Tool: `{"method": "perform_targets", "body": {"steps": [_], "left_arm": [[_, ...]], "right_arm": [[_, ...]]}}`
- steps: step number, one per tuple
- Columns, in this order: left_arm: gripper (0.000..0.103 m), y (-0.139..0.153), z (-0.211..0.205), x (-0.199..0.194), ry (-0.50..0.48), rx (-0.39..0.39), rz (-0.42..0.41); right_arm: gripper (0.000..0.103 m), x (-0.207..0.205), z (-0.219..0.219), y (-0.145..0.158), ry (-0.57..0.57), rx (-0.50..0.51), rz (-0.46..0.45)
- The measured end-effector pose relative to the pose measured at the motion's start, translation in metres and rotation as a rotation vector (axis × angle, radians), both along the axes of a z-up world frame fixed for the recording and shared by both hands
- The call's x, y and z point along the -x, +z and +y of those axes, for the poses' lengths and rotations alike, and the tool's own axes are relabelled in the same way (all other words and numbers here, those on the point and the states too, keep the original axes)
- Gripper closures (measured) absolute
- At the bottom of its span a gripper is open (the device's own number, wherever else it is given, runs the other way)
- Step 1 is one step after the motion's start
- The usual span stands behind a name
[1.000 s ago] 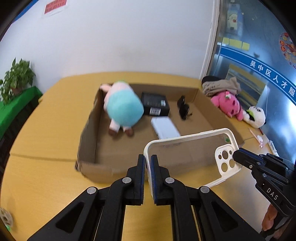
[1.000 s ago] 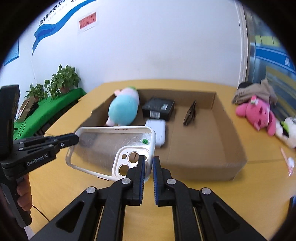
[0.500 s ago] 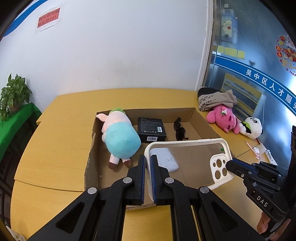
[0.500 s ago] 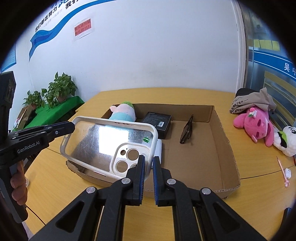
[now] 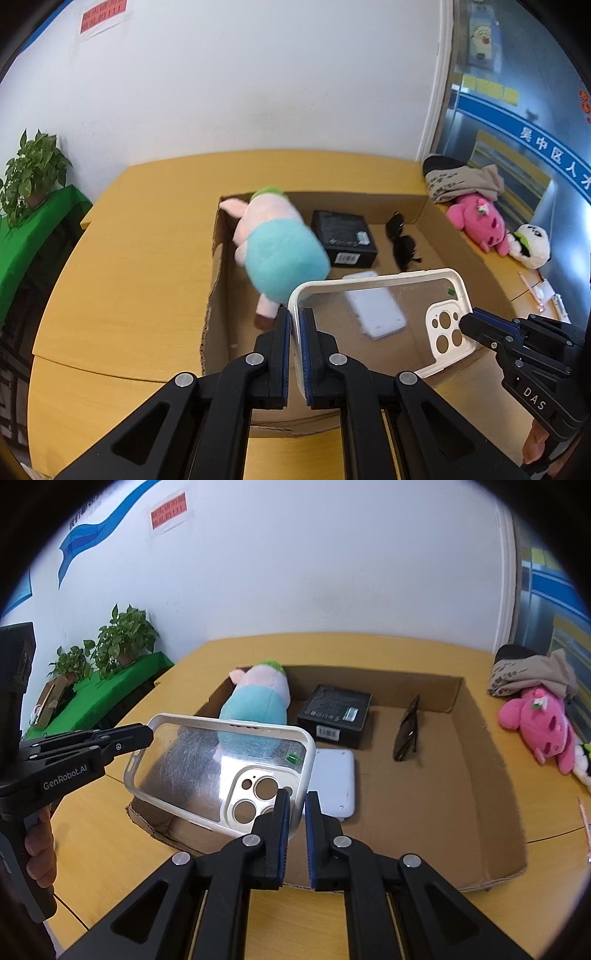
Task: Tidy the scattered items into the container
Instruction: 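Lift the clear phone case with both grippers and lower it into the box, then open both grippers to release the clear case and withdraw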
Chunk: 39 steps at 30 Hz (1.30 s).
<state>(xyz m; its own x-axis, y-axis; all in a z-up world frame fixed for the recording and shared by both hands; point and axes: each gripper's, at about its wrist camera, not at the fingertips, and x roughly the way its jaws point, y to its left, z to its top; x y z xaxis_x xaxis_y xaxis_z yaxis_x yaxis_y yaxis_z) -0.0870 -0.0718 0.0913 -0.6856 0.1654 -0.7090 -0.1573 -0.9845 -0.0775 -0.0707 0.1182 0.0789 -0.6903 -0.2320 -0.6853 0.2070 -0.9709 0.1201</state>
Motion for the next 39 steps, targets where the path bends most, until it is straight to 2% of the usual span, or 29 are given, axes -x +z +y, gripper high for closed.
{"method": "perform_targets", "body": {"steps": [6, 12, 15, 17, 20, 24, 25, 27, 28, 29, 30, 31, 33, 35, 36, 38, 39], "left_arm": [[0.098, -0.045, -0.01, 0.029, 0.026, 0.017, -0.131], [0.098, -0.079, -0.007, 0.048, 0.02, 0.111, -0.222], [0.098, -0.091, -0.002, 0.052, 0.005, 0.157, -0.258], [0.098, -0.096, 0.004, 0.05, -0.001, 0.217, -0.264], [0.098, -0.097, 0.005, 0.05, 0.008, 0.237, -0.277], [0.097, -0.099, 0.007, 0.051, 0.015, 0.273, -0.286], [0.097, -0.098, 0.007, 0.05, 0.017, 0.269, -0.283], [0.095, -0.096, 0.004, 0.049, 0.03, 0.253, -0.272], [0.093, -0.094, 0.004, 0.046, 0.039, 0.251, -0.258], [0.085, -0.09, 0.003, 0.043, 0.048, 0.242, -0.24], [0.074, -0.086, 0.002, 0.039, 0.05, 0.225, -0.221], [0.066, -0.081, 0.002, 0.034, 0.053, 0.208, -0.2], [0.035, -0.067, 0.003, 0.018, 0.06, 0.171, -0.128], [0.021, -0.051, 0.007, -0.002, 0.074, 0.144, -0.029], [0.019, -0.042, 0.011, -0.017, 0.077, 0.124, 0.032], [0.015, -0.032, 0.02, -0.037, 0.071, 0.086, 0.122], [0.006, -0.029, 0.026, -0.048, 0.07, 0.073, 0.166]], "right_arm": [[0.096, 0.036, -0.009, -0.048, 0.018, 0.033, -0.151], [0.095, 0.058, -0.017, -0.089, 0.041, 0.041, -0.289], [0.095, 0.064, -0.023, -0.098, 0.05, 0.017, -0.34], [0.095, 0.067, -0.025, -0.103, 0.052, 0.006, -0.372], [0.095, 0.07, -0.029, -0.111, 0.064, -0.005, -0.41], [0.094, 0.071, -0.026, -0.112, 0.08, 0.033, -0.415], [0.092, 0.069, -0.025, -0.111, 0.081, 0.031, -0.407], [0.071, 0.065, -0.021, -0.108, 0.071, 0.016, -0.381], [0.065, 0.062, -0.017, -0.105, 0.065, 0.026, -0.365], [0.054, 0.057, -0.01, -0.1, 0.059, 0.045, -0.34], [0.048, 0.052, -0.004, -0.094, 0.057, 0.061, -0.311], [0.046, 0.044, 0.002, -0.087, 0.055, 0.069, -0.28], [0.041, 0.025, 0.015, -0.07, 0.045, 0.079, -0.203], [0.033, 0.007, 0.028, -0.057, 0.021, 0.082, -0.128], [0.029, -0.007, 0.037, -0.05, 0.001, 0.078, -0.084], [0.026, -0.025, 0.053, -0.045, -0.036, 0.065, -0.018], [0.026, -0.033, 0.061, -0.044, -0.058, 0.063, 0.007]]}}
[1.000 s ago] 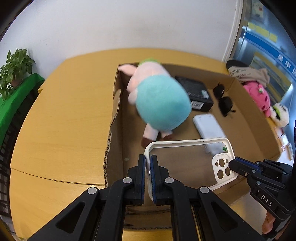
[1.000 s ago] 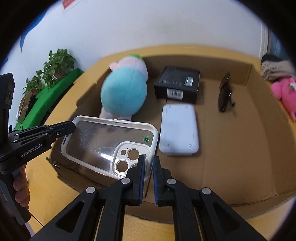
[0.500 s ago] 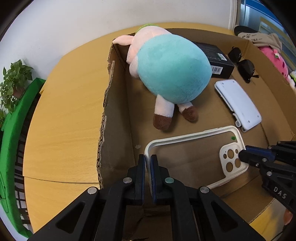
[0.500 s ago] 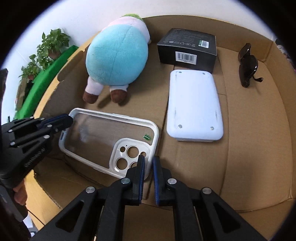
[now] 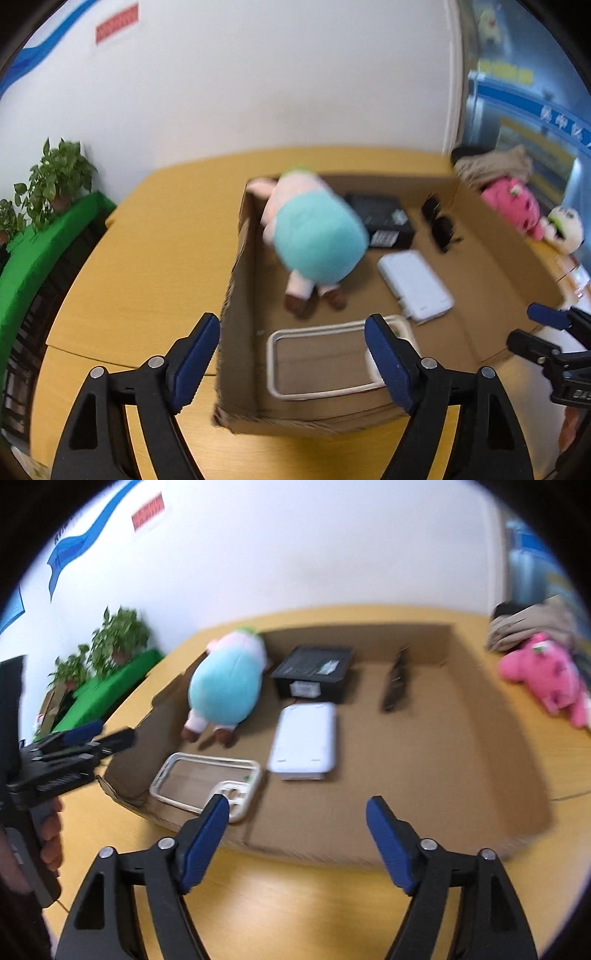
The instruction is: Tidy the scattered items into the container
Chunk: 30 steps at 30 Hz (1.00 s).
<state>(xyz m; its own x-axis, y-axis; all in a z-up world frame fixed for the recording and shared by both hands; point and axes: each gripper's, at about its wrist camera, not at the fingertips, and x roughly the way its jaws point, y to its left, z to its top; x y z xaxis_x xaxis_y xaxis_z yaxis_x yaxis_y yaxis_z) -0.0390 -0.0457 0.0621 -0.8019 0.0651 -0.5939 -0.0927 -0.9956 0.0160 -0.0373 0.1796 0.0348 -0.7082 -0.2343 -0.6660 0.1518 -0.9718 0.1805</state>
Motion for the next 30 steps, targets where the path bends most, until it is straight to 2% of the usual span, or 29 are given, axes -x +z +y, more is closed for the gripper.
{"method": "perform_targets", "body": {"steps": [3, 9, 12, 15, 18, 22, 30], "left_arm": [[0.001, -0.003, 0.019, -0.02, 0.003, -0.015, 0.094], [0.0, -0.036, 0.036, -0.019, 0.044, -0.035, 0.099], [0.0, -0.051, 0.041, -0.019, 0.063, -0.053, 0.102], [0.0, -0.058, 0.048, -0.021, 0.072, -0.009, 0.133], [0.0, -0.063, 0.045, -0.022, 0.063, -0.038, 0.155], [0.0, -0.063, 0.043, -0.019, 0.058, -0.054, 0.148], [0.0, -0.066, 0.043, -0.015, 0.047, -0.066, 0.125]], "right_arm": [[0.026, -0.012, 0.019, -0.002, -0.048, -0.023, 0.067], [0.025, -0.006, 0.034, -0.02, -0.072, -0.144, 0.141], [0.024, -0.004, 0.033, -0.026, -0.061, -0.127, 0.178], [0.022, -0.007, 0.033, -0.031, -0.078, -0.125, 0.223], [0.02, -0.012, 0.031, -0.035, -0.095, -0.13, 0.268], [0.02, -0.012, 0.031, -0.033, -0.095, -0.125, 0.272], [0.004, -0.01, 0.027, -0.035, -0.036, -0.108, 0.265]]}}
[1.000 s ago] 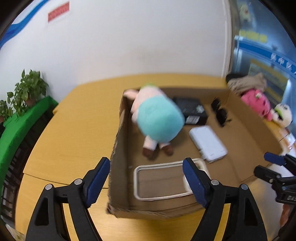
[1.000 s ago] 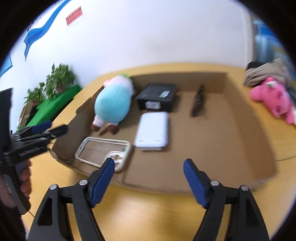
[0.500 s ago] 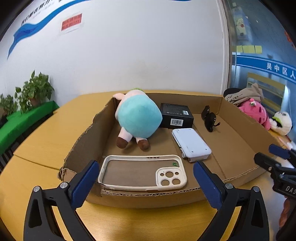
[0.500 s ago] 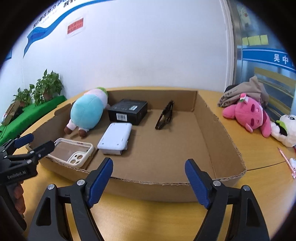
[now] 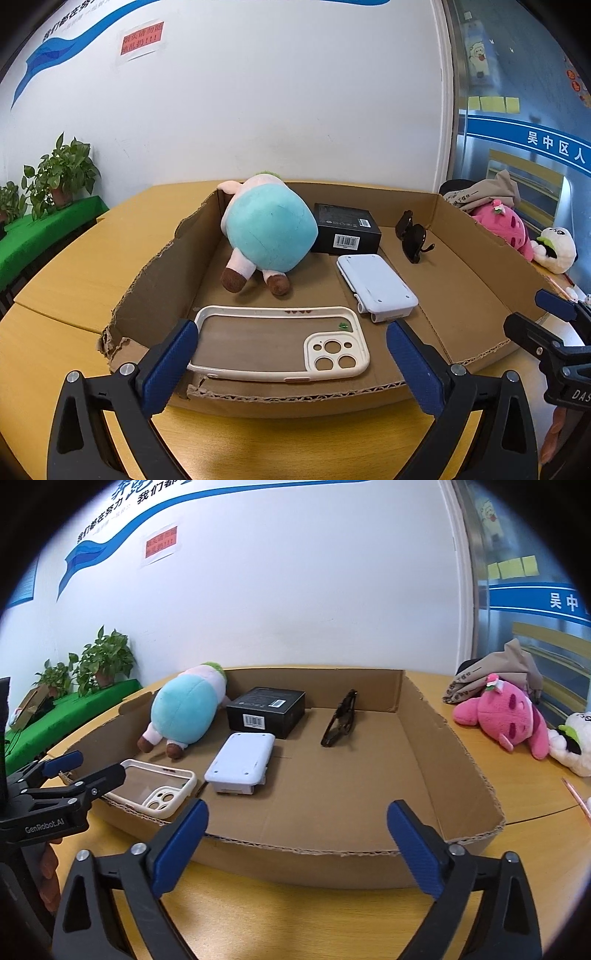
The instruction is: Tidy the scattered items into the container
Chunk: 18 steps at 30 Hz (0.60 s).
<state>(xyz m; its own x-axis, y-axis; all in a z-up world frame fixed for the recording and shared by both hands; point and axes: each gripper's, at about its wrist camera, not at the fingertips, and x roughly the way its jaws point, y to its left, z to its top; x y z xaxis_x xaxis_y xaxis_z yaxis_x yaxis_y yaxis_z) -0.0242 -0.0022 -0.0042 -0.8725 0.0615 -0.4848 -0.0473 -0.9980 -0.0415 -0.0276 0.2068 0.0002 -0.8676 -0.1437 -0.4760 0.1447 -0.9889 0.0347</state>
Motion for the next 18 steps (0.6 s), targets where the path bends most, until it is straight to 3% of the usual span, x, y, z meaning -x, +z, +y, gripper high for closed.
{"method": "perform_targets", "body": {"steps": [6, 18], "left_arm": [[0.0, 0.0007, 0.0052, -0.0035, 0.024, 0.041, 0.016], [0.0, 0.0001, 0.0035, -0.0023, 0.015, 0.025, 0.008]], "right_arm": [[0.001, -0.0004, -0.0017, -0.0017, 0.004, 0.004, -0.001], [0.001, 0.0, -0.0021, -0.0015, -0.001, 0.002, -0.002]]}}
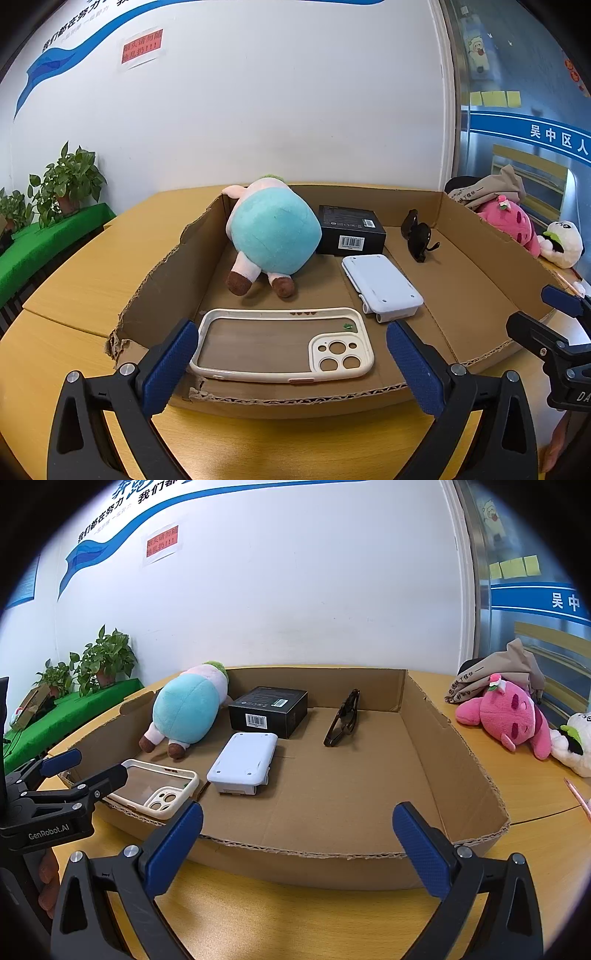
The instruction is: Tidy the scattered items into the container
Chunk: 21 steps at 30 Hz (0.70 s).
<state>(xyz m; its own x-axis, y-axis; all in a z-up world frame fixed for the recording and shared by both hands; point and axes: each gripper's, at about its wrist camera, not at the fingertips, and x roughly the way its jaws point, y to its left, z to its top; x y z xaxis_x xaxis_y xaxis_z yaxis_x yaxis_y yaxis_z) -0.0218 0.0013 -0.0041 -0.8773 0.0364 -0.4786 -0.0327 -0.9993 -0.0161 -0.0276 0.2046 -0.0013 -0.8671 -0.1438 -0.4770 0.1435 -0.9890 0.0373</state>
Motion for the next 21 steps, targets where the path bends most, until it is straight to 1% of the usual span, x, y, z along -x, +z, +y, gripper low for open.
{"method": "perform_targets", "body": {"steps": [3, 21], "left_arm": [[0.0, 0.0, -0.0011, 0.0008, -0.004, -0.009, -0.004], [0.0, -0.0003, -0.0007, 0.0004, -0.002, -0.005, -0.002]], "right_arm": [[0.001, -0.0001, 0.0, 0.0, 0.0, 0.0, 0.0], [0.001, 0.0, 0.0001, 0.0006, 0.0, 0.0, 0.0]]}}
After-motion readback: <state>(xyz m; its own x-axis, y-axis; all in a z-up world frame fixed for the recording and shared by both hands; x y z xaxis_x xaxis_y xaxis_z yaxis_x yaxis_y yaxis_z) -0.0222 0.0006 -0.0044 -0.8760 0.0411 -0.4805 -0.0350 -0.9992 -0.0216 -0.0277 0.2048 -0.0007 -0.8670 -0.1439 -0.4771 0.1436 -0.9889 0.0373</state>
